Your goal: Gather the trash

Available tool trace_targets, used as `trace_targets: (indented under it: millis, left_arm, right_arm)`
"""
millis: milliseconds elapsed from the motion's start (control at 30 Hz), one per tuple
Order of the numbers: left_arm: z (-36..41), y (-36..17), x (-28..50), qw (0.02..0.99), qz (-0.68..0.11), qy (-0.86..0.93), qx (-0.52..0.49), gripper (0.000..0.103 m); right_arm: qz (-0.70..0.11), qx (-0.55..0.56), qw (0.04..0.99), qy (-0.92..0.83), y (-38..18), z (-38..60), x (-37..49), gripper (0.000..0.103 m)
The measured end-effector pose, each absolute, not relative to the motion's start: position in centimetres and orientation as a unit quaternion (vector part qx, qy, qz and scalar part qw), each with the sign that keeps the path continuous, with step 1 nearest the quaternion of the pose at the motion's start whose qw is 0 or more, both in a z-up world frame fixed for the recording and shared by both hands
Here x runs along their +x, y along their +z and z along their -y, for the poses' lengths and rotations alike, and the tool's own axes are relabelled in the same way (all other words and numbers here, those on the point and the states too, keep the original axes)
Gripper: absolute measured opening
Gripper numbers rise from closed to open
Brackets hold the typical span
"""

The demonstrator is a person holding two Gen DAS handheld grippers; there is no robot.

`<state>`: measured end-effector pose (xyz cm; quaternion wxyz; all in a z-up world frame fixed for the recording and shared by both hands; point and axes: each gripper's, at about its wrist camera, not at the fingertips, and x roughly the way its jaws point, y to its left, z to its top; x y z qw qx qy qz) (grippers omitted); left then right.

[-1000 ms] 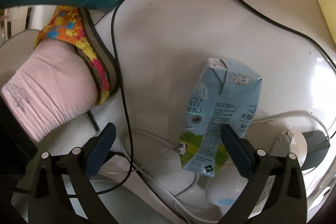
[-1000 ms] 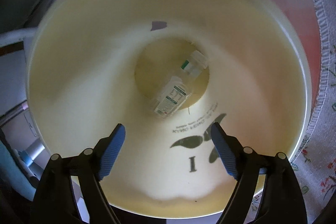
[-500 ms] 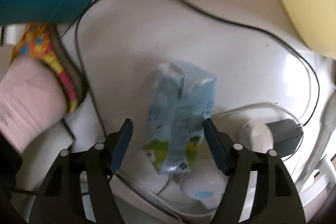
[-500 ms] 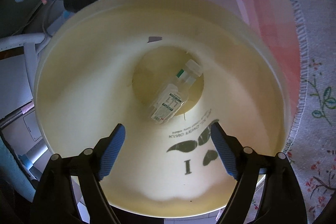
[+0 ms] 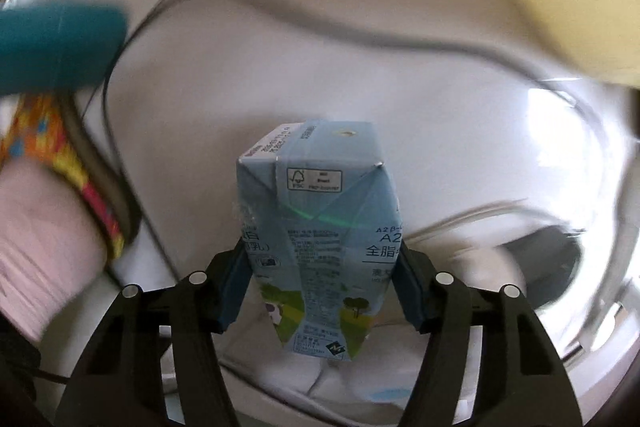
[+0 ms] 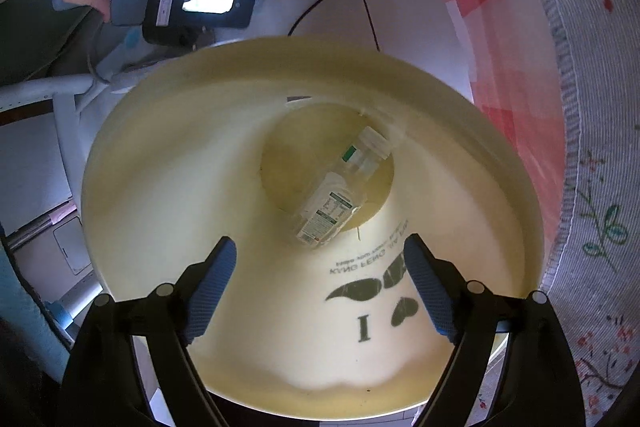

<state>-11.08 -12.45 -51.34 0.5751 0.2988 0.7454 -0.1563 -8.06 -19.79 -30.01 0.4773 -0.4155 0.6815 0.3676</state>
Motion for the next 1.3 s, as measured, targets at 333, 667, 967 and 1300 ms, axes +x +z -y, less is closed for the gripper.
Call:
trace_targets:
  millis: [333,667,967,1300]
  left_arm:
    - [18.2,-41.2,-8.5,0.595,-0.692,-0.234,0.336,0.060]
    - [23.0,-24.1,-8.0,0.679,-0.581,-0.257,0.368,0.060]
    - [23.4,-10.7,-9.7,0.766,-0.509,-0.356,0.165,0.060]
    - [26.5,-12.6,-9.5,0.767,-0.545,-0.329,0.076,0.061]
  right_arm:
    - [-0.694,-0.380,0.503,0.347,-25.4,22.2,-8.7,0.082]
    - [-0.678,-0.365,0.584,0.258,-20.1,26.5,-11.0,0.082]
    - [-0.604,-0.259,0.732,0.178,-12.0,29.0,-10.1,0.082]
    - [-0.513,-0.208,0.832,0.044,0.4,32.4,-11.8,0.083]
